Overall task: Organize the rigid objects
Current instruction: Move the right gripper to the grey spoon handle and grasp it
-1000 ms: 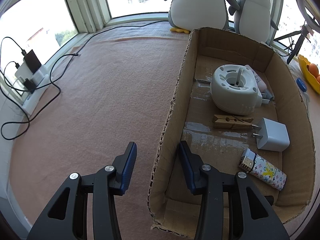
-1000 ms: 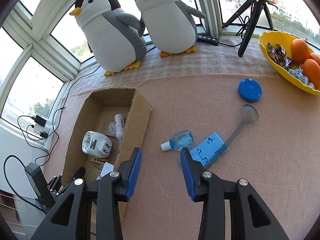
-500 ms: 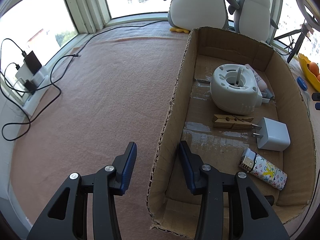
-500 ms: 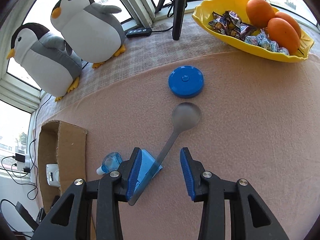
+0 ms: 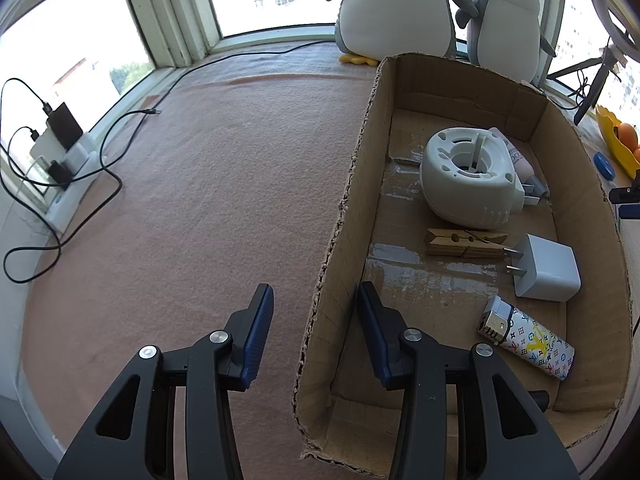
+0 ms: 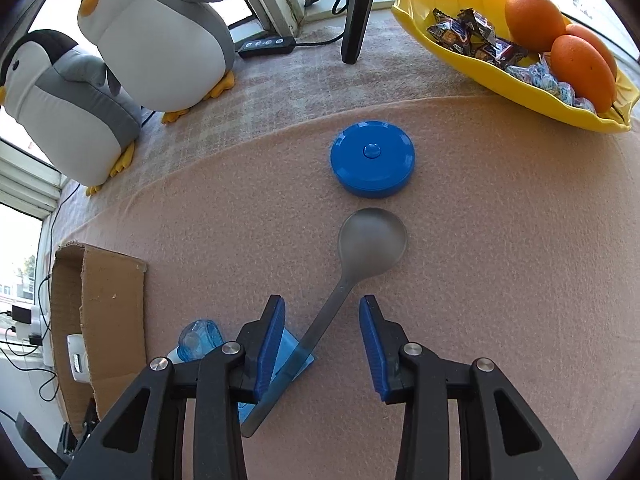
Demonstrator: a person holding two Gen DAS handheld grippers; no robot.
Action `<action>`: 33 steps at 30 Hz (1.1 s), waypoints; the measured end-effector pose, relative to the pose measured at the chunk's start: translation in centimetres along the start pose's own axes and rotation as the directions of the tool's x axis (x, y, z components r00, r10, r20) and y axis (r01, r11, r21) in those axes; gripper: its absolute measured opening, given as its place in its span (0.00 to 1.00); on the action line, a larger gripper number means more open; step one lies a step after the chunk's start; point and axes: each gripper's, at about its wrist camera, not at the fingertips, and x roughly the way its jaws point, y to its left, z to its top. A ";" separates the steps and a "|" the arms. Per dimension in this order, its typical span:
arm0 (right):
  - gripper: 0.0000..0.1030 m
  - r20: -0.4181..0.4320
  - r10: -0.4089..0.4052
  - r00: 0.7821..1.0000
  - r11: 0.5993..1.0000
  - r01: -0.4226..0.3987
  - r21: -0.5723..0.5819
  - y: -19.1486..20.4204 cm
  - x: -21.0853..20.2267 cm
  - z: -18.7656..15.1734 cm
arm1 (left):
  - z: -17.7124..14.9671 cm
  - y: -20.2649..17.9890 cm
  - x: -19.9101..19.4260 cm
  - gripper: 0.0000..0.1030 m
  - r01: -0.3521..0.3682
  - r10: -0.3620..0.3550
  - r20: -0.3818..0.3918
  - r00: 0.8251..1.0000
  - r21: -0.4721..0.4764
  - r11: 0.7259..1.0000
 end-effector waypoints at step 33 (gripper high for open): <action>0.07 0.037 0.005 0.999 0.999 -0.004 -0.042 -2.2 -3.0 -2.4 | 0.0 0.0 0.0 0.41 -0.002 0.002 0.000 1.000 0.001 1.000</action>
